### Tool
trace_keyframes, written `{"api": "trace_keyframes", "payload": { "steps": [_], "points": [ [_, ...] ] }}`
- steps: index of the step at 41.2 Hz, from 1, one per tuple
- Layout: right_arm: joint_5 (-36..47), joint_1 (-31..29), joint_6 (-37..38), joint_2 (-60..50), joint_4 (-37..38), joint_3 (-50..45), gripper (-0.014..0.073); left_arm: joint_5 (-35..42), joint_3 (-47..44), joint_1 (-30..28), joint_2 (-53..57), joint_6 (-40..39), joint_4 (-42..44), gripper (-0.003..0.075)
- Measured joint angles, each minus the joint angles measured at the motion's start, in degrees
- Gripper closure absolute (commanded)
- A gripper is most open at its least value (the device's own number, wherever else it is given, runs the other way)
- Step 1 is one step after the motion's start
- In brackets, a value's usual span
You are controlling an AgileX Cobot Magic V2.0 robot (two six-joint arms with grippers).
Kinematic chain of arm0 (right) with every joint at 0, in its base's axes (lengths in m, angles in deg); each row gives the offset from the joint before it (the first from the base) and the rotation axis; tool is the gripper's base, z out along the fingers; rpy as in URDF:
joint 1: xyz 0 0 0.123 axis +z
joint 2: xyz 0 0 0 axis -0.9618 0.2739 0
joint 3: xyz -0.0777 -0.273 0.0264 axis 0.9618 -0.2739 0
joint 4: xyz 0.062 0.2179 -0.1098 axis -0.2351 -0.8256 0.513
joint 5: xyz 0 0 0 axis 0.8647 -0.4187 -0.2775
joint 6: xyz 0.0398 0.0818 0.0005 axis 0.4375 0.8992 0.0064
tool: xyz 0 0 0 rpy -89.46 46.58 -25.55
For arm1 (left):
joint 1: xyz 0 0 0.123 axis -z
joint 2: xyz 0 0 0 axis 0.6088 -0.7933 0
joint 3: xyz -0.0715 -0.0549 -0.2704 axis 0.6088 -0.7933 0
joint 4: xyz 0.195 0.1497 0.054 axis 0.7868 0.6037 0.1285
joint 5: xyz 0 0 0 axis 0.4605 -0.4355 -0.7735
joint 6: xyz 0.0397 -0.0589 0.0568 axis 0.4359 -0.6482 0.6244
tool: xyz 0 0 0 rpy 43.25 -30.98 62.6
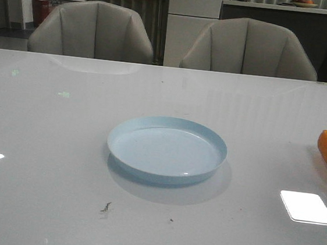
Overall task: Place corn on plate with both arms
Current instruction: 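Open the left gripper and lift it away from the plate, then lower the right gripper onto the orange corn cob and close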
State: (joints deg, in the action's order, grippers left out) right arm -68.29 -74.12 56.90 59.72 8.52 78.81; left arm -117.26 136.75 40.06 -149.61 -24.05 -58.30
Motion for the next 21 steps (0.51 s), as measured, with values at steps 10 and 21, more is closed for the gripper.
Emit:
{"api": "trace_keyframes", "payload": {
  "steps": [10, 21],
  "points": [
    [5.0, 0.0, 3.1, 0.4, 0.0, 0.1, 0.0091, 8.9, -20.2, 0.0, 15.4, 0.0, -0.9, 0.0250],
    [9.2, -1.2, 4.3, 10.1, -0.1, 3.6, 0.0088, 9.4, -24.1, 0.0, 22.3, 0.0, -1.2, 0.0250]
  ]
}}
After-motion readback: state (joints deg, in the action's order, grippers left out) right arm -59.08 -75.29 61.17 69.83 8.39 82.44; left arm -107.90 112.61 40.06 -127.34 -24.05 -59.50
